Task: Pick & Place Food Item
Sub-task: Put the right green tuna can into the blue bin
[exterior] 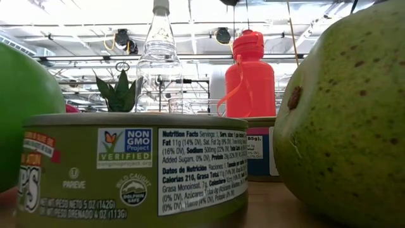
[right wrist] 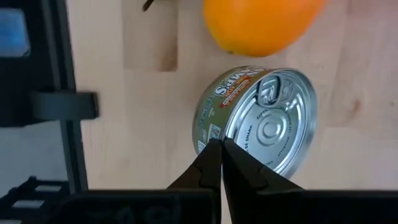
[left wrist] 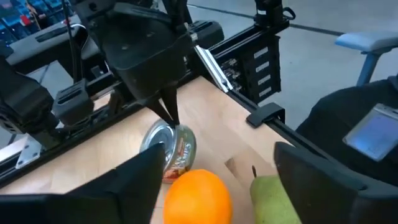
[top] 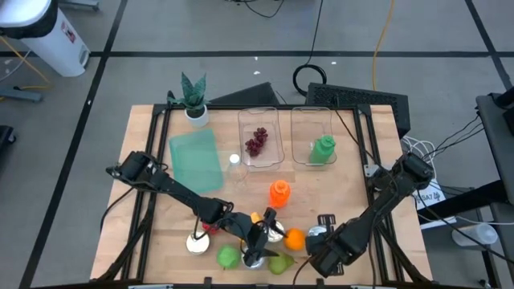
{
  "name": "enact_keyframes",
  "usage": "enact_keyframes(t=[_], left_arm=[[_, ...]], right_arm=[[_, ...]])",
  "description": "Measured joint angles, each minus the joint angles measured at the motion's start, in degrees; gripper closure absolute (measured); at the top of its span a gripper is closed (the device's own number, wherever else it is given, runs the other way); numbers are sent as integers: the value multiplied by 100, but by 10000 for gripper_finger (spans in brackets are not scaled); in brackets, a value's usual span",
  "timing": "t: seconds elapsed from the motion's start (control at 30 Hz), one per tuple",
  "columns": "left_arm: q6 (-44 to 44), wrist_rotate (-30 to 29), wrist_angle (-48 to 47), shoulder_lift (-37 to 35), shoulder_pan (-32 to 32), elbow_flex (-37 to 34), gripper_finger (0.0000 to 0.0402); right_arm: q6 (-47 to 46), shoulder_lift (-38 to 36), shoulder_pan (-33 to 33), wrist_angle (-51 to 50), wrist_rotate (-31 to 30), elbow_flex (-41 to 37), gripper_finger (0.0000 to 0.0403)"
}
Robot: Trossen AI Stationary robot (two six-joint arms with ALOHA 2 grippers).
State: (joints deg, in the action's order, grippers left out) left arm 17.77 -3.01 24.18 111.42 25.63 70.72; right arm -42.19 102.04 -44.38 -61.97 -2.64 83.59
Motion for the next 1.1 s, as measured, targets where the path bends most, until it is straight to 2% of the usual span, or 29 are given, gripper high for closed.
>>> enact_keyframes(t=[0.2,0.3,0.43,0.57,0.7,0.9,1.1], left_arm=[[10,-6,267,149,-33,0,35],[-3,-249,379,217,-64,2,24],[-26,-556,540,342,-140,22,19],[26,-606,563,519,-199,118,21],[384,-830,521,820,-199,403,21],[934,-1374,563,1362,-233,1039,6],[1063,-1661,148,1403,-363,1436,7]], right_arm=[[-147,-41,131,-224,-361,0,403],[-236,-62,162,-359,-375,0,403],[-256,-167,162,-350,-498,0,403],[-253,-363,164,-349,-670,0,403],[-246,-516,168,-376,-919,2,403],[-169,-668,232,-424,-955,2,403],[-82,-818,301,-370,-1013,2,403]])
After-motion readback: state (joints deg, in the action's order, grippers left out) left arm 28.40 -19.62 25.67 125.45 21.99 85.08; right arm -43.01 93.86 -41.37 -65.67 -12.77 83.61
